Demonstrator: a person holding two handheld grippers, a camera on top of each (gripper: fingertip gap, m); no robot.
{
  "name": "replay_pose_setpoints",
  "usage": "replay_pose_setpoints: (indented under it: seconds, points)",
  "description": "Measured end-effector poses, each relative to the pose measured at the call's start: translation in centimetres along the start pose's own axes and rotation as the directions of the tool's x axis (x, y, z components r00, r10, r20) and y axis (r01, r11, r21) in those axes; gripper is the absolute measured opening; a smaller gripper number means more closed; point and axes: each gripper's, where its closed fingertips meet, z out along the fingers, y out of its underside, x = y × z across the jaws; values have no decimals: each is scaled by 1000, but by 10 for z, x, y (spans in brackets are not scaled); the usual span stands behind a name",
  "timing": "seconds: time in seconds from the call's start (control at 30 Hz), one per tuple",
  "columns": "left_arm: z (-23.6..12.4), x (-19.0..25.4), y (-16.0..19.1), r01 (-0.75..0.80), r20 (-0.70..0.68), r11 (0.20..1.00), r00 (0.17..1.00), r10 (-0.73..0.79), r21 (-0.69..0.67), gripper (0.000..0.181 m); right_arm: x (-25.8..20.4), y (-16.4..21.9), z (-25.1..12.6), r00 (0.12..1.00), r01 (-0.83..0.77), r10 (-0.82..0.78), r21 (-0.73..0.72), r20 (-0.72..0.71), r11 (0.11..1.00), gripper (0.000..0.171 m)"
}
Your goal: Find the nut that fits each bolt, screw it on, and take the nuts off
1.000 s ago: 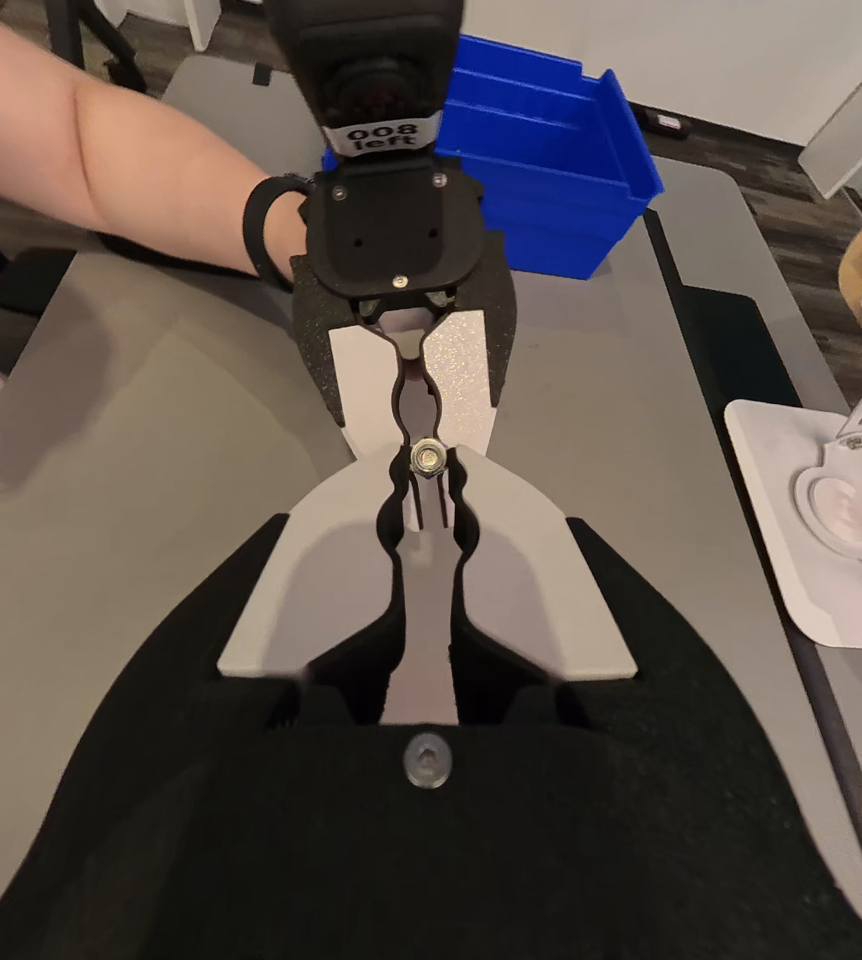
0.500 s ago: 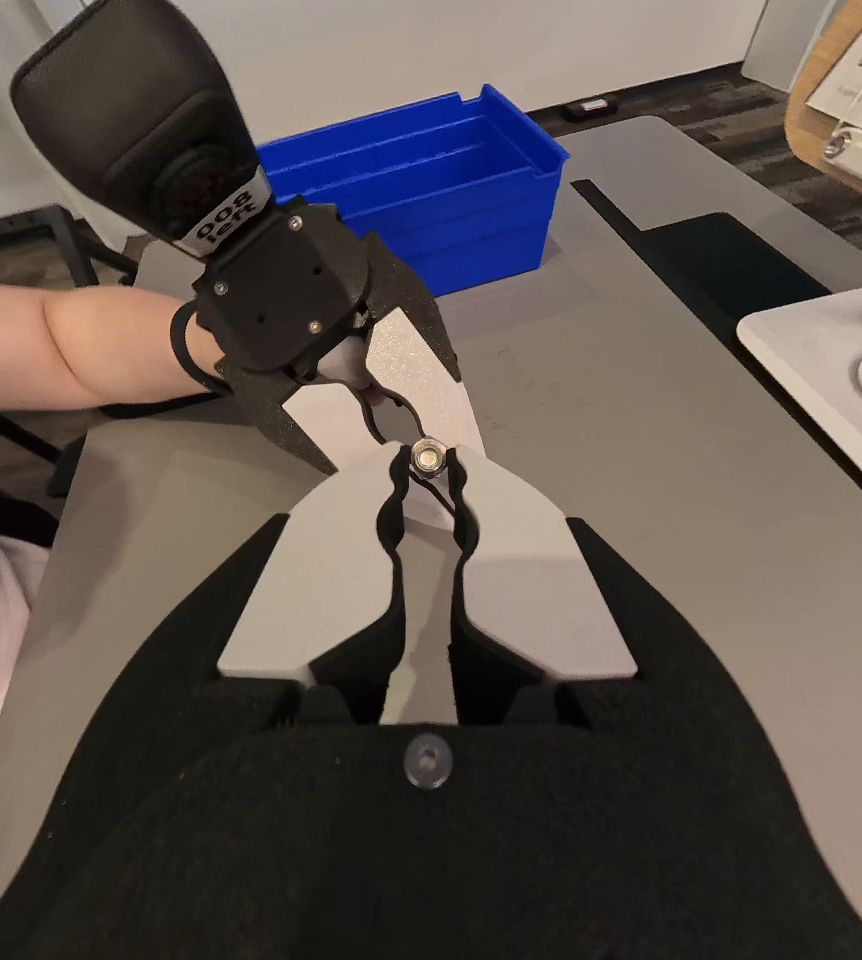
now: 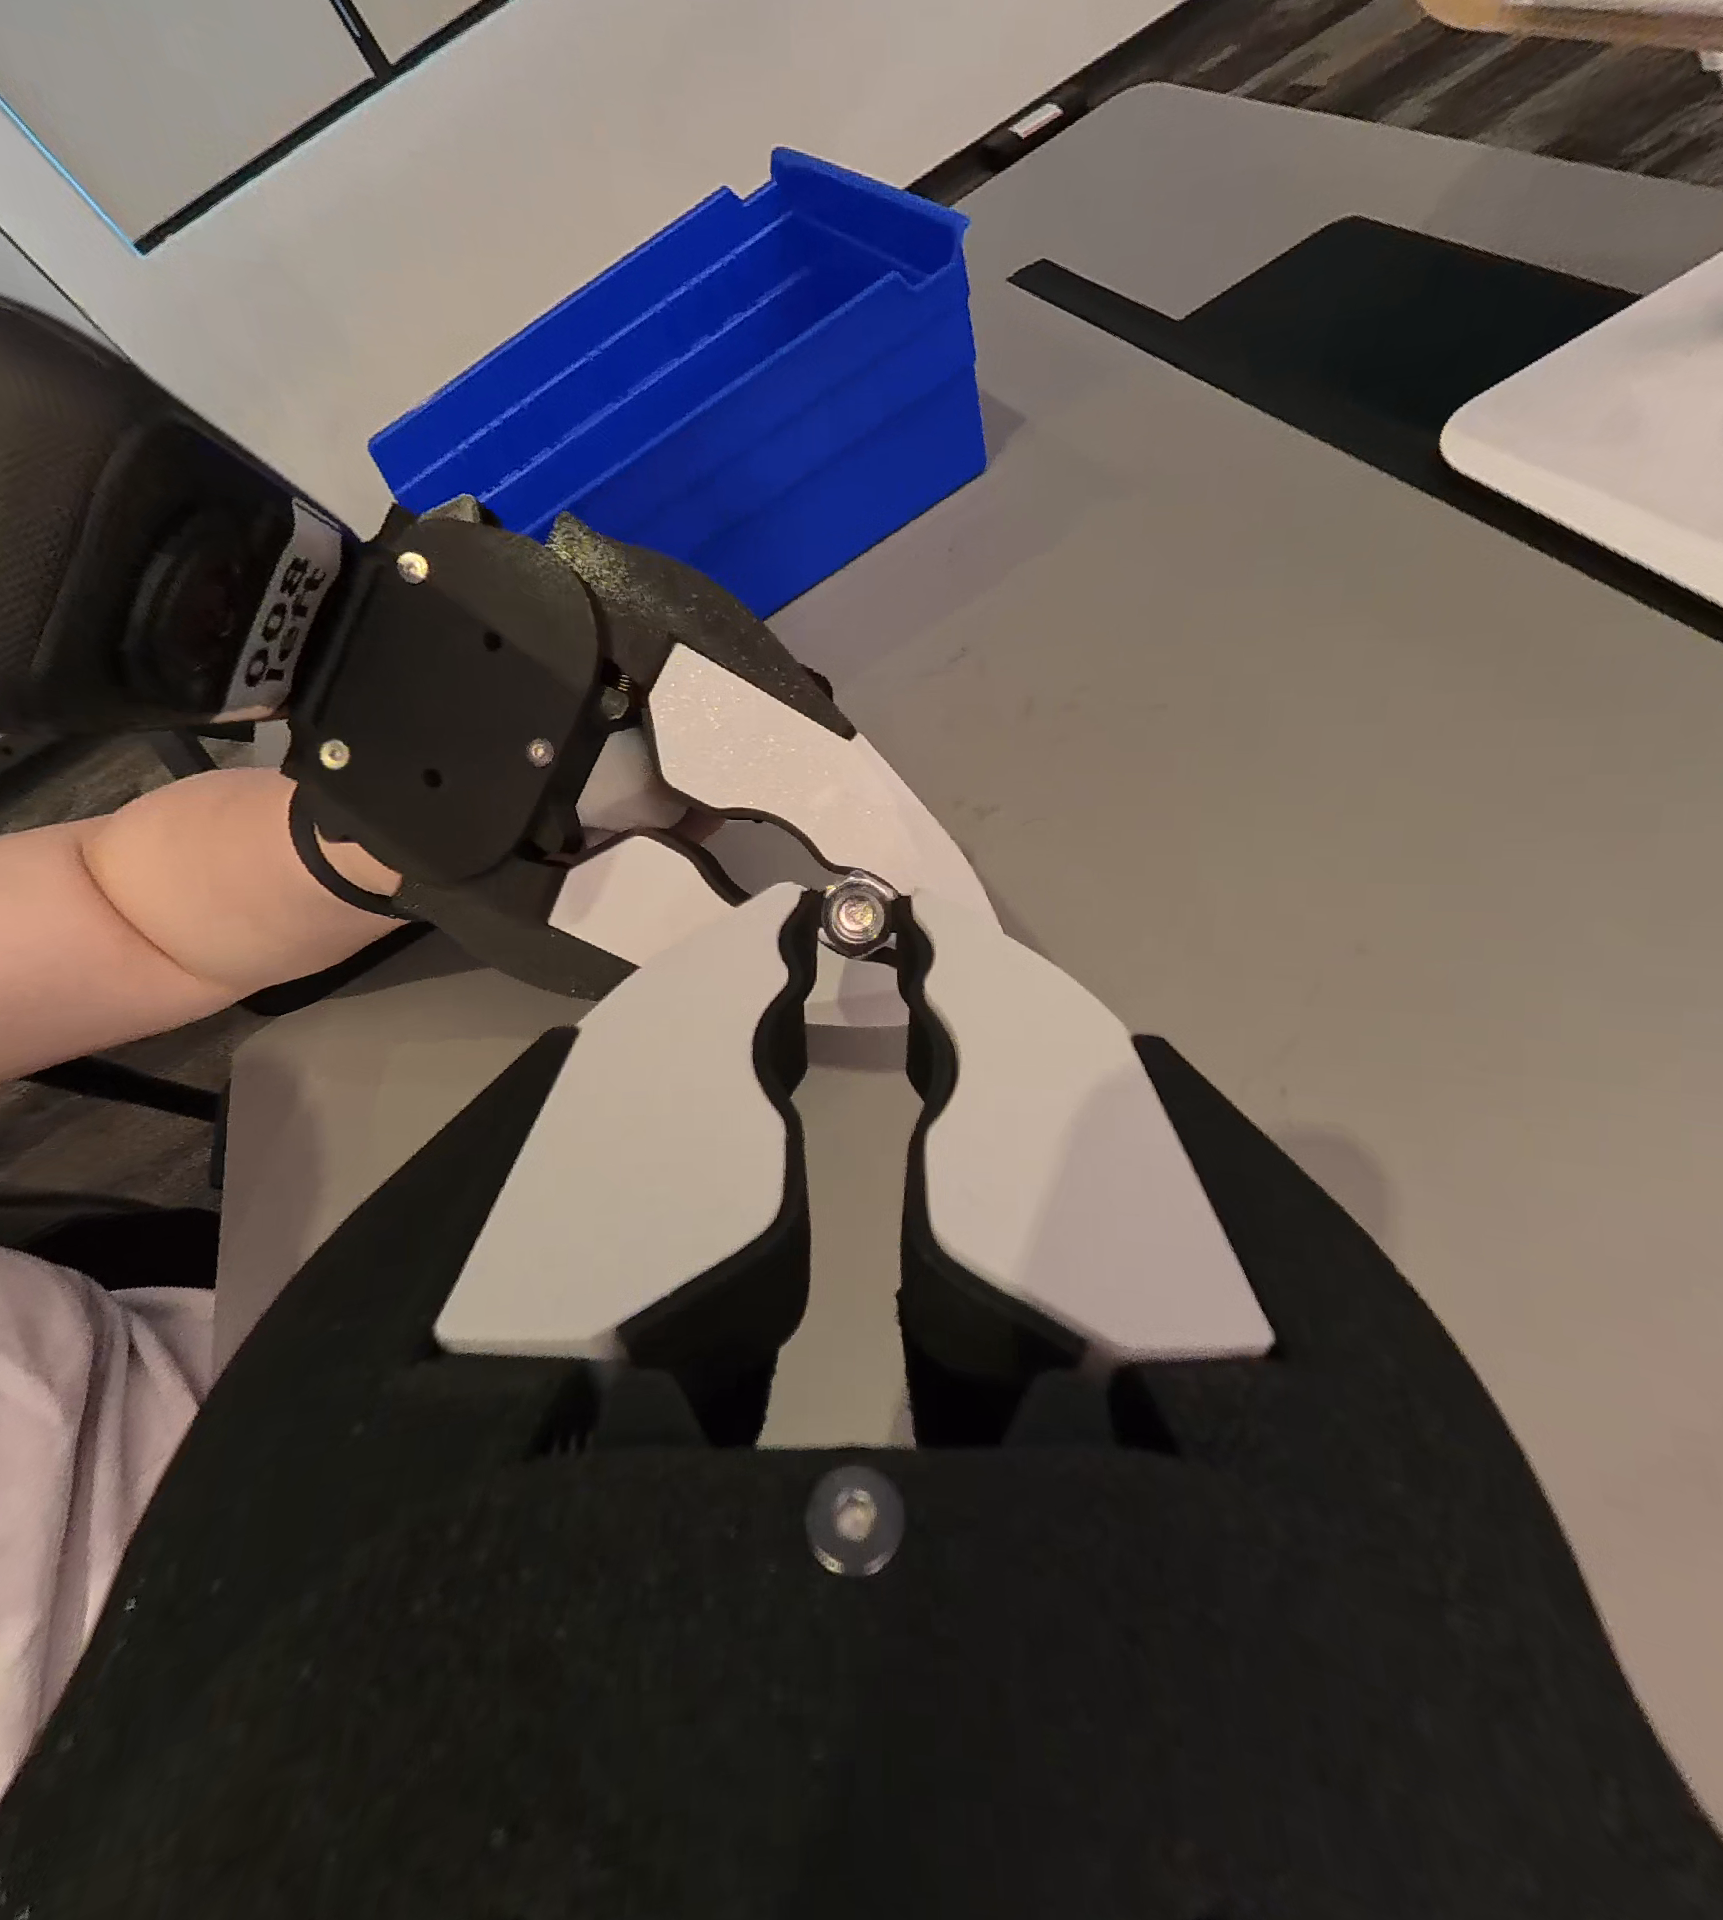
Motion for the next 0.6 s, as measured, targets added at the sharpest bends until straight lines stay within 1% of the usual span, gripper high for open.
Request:
replay_pose_setpoints:
  seconds: [0.17, 0.6]
  points:
    - [1, -3, 3, -36, 41, 999, 998, 37, -33, 9, 2, 2, 1, 999, -11, 11, -9, -38, 1000, 14]
    - [0, 2, -4, 20, -19, 1000, 1000, -19, 19, 9, -1, -2, -2, 999, 20, -20, -14, -33, 1000, 14]
